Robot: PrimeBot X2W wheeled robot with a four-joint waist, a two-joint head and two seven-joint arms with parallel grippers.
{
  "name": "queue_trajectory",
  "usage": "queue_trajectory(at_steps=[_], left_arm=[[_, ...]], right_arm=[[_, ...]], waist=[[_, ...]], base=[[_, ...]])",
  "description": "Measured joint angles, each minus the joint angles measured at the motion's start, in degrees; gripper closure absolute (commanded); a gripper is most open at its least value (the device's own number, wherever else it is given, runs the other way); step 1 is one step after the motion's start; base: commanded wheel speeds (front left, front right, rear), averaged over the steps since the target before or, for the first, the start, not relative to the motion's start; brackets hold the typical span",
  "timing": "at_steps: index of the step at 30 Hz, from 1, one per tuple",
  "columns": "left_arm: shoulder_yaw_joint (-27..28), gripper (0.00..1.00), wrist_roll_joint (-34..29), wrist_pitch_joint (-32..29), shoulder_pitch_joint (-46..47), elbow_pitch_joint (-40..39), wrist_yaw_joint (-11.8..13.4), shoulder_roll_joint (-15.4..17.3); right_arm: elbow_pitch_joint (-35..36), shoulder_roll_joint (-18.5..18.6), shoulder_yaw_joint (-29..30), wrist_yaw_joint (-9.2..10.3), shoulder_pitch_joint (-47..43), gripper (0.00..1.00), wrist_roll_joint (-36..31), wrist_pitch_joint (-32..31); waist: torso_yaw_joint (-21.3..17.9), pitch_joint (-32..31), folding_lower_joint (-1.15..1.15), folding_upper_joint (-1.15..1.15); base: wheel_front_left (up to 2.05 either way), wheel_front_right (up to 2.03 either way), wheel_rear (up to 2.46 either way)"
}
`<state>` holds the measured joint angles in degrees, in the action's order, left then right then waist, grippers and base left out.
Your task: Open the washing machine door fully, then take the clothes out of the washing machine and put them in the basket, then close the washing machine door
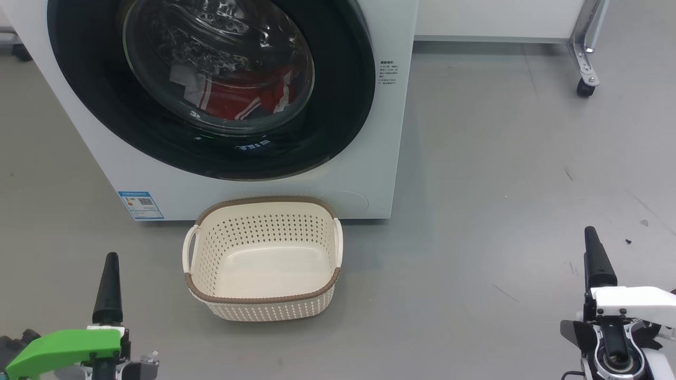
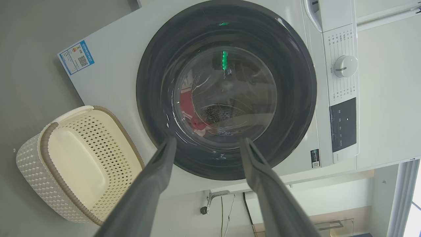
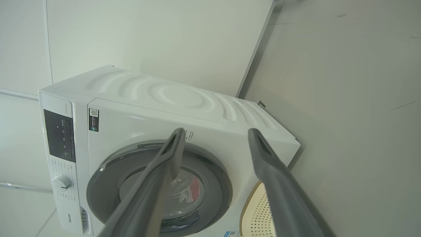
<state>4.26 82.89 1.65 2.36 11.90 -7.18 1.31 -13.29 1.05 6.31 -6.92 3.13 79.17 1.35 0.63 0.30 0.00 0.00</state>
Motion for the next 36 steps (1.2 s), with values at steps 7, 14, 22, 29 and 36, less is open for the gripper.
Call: queue_trajectory(at_steps=[7,14,22,29,36], left_arm=[[-0.09,0.00,-4.21,0.98,0.04,-1.68,0.00,0.00],[-0.29,0.00,-10.98,2.04,0.04,-2.74,0.00,0.01],[-1.42,0.00,-20.06,3.43,0.03,-3.27,0.00,0.02],[-2.99,0.00,-26.25,4.49,0.01,-3.47,0.09,0.04],[-4.49,0.00,-33.44,5.57,0.01,-3.99,0.64,0.07]], right_arm=[[1.20,0.07,-0.37,0.00,0.30,0.00,-4.90,0.91],[2.24,0.31,-1.38,0.00,0.52,0.00,-10.48,2.08],[3.19,0.45,-3.14,0.00,0.53,0.00,-18.14,3.57],[3.37,0.55,-4.75,0.08,0.53,0.00,-23.91,4.55],[3.18,0.69,-6.15,0.57,0.48,0.00,-28.88,5.60]], waist=[[0.17,-0.11,0.00,0.00],[0.35,-0.21,0.00,0.00],[0.42,-0.17,0.00,0.00],[0.35,0.02,0.00,0.00],[0.27,0.31,0.00,0.00]], base=[[0.00,0.00,0.00],[0.00,0.00,0.00],[0.00,0.00,0.00],[0.00,0.00,0.00],[0.00,0.00,0.00]])
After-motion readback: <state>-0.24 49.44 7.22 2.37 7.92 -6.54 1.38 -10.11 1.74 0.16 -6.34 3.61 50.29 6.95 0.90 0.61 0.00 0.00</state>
